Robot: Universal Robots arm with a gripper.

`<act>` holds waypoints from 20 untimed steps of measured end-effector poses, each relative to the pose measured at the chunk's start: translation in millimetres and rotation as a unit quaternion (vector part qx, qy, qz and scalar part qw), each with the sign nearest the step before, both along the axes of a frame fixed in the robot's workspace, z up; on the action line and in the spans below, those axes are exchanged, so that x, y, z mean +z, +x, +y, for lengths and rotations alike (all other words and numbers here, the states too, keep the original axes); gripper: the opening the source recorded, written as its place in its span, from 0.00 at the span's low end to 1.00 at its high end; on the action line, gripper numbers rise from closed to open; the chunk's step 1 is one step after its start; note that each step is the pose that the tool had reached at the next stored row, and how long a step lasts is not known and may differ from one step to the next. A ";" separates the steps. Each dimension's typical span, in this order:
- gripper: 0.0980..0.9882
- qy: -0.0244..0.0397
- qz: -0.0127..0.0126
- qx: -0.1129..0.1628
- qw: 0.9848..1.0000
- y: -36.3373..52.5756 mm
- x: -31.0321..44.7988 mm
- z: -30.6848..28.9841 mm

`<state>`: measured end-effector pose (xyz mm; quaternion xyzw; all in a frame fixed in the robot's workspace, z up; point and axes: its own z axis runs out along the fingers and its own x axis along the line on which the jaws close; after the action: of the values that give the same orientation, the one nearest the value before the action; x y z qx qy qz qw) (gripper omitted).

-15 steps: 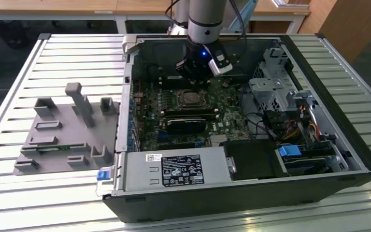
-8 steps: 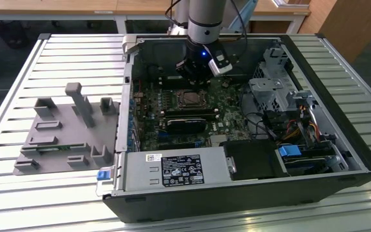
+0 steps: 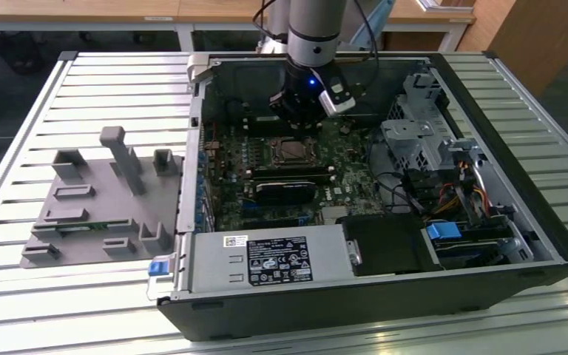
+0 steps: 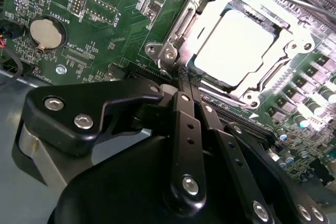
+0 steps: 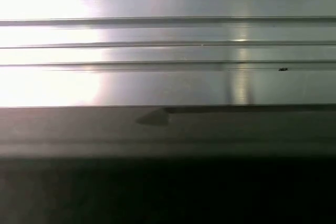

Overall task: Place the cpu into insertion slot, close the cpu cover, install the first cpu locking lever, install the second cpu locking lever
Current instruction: 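Install the first cpu locking lever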

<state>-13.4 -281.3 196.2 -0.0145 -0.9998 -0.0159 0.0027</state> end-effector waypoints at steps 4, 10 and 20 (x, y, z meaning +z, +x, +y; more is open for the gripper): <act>0.02 0.003 0.000 0.000 1.000 0.2 2.8 0.3; 0.02 0.003 0.000 0.000 1.000 0.1 16.7 0.1; 0.02 0.003 0.000 0.000 1.000 0.1 16.8 -2.3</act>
<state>-13.2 -283.6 213.0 -0.0144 -0.9997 -0.0185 0.0026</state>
